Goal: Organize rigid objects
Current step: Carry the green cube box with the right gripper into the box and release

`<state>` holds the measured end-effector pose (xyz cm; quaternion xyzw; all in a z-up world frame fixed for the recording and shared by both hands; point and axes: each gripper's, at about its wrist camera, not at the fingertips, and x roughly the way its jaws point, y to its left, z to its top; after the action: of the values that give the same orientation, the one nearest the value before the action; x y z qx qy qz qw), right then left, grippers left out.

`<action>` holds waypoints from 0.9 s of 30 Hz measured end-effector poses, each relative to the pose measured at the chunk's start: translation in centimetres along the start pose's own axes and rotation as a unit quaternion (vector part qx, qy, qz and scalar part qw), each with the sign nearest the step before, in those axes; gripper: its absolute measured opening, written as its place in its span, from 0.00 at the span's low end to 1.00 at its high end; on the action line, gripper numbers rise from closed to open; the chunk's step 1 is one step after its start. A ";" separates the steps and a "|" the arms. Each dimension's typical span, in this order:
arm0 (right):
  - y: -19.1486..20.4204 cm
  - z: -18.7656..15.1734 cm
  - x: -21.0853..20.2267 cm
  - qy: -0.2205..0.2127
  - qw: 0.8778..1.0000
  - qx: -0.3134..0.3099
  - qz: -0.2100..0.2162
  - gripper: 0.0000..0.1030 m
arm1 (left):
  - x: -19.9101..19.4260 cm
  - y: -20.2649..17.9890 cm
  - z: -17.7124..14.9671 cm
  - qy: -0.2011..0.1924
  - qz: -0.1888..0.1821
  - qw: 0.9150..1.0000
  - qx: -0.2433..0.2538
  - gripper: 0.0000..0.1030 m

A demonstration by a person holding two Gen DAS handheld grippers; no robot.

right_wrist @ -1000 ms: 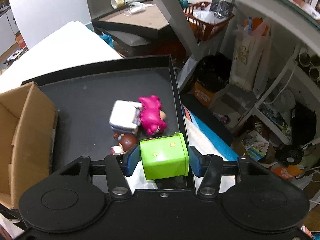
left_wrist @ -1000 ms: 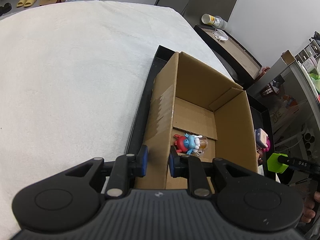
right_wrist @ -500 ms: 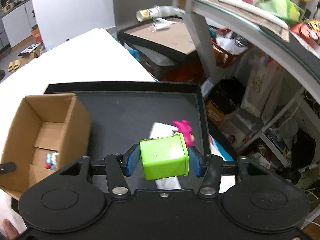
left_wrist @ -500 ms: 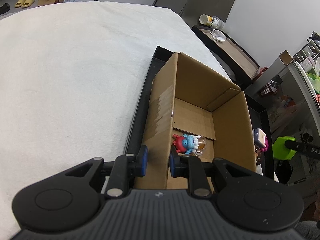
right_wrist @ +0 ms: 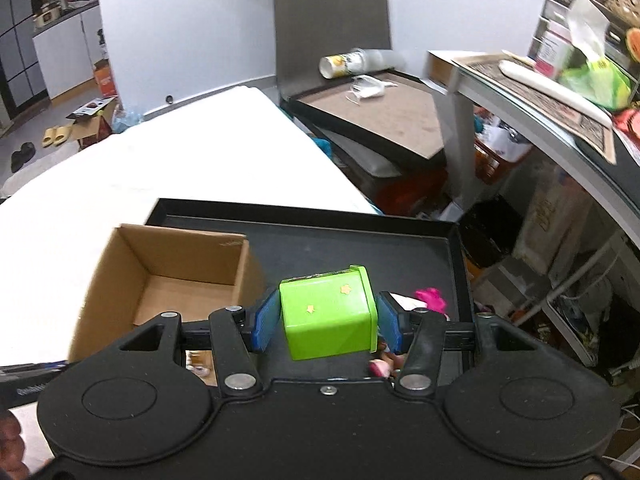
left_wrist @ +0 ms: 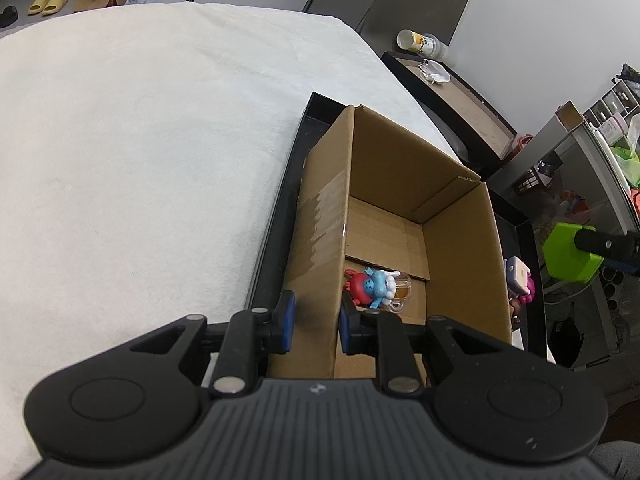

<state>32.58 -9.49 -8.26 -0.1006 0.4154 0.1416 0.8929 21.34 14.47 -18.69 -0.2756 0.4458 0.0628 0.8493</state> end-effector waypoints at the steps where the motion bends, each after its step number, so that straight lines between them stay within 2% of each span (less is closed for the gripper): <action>1: 0.4 0.1 -0.1 -0.001 1.000 -0.001 0.001 0.50 | 0.0 0.0 0.0 0.001 -0.001 1.000 -0.001 0.20; 14: 5.2 0.5 0.3 0.005 1.000 -0.021 0.019 0.50 | 0.1 0.2 0.1 0.004 -0.011 1.000 0.002 0.21; 27: 9.1 -0.3 1.9 0.038 0.996 -0.033 0.068 0.50 | 0.1 0.3 0.2 0.009 -0.016 1.000 0.000 0.21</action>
<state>30.45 -0.69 -10.44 -0.1069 0.4502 0.2113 0.8610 21.48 14.80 -18.81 -0.2835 0.4492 0.0471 0.8460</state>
